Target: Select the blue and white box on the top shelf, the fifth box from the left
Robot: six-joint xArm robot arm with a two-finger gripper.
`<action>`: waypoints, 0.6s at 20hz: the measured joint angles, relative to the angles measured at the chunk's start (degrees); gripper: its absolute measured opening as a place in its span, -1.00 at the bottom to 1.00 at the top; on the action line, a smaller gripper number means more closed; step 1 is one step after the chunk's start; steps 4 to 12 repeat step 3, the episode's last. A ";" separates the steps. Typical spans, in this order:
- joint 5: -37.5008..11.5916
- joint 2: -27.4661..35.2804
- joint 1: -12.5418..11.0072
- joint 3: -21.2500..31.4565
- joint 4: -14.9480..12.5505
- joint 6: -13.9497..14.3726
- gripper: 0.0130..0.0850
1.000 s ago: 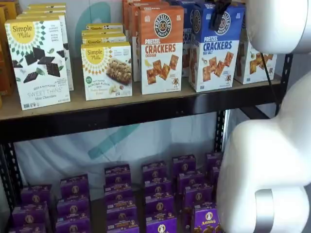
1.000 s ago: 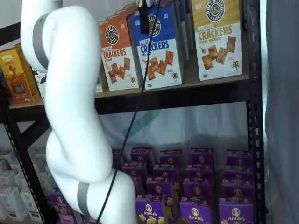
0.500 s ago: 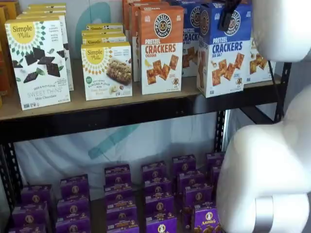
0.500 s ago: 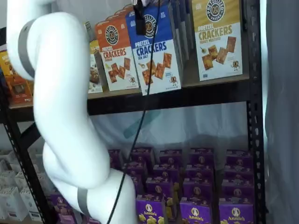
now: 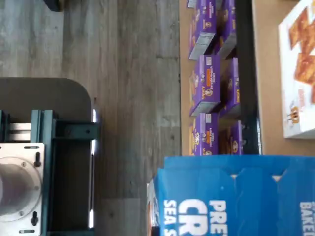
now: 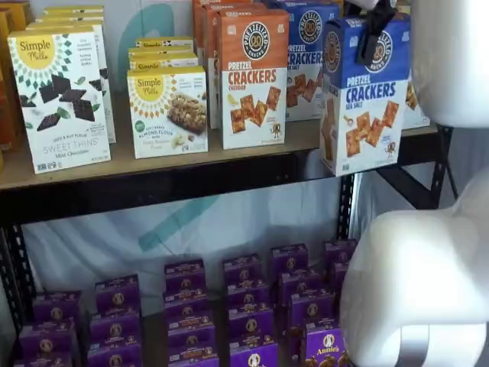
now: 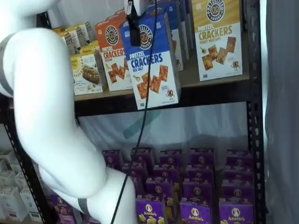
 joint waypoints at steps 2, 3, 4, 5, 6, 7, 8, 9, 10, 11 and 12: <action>0.37 -0.89 -0.71 0.92 -0.05 -0.70 0.22; 0.51 -1.35 -1.09 1.41 -0.09 -1.09 0.22; 0.51 -1.35 -1.09 1.41 -0.09 -1.09 0.22; 0.51 -1.35 -1.09 1.41 -0.09 -1.09 0.22; 0.51 -1.35 -1.09 1.41 -0.09 -1.09 0.22; 0.51 -1.35 -1.09 1.41 -0.09 -1.09 0.22; 0.51 -1.35 -1.09 1.41 -0.09 -1.09 0.22; 0.51 -1.35 -1.09 1.41 -0.09 -1.09 0.22; 0.51 -1.35 -1.09 1.41 -0.09 -1.09 0.22; 0.51 -1.35 -1.09 1.41 -0.09 -1.09 0.22; 0.51 -1.35 -1.09 1.41 -0.09 -1.09 0.22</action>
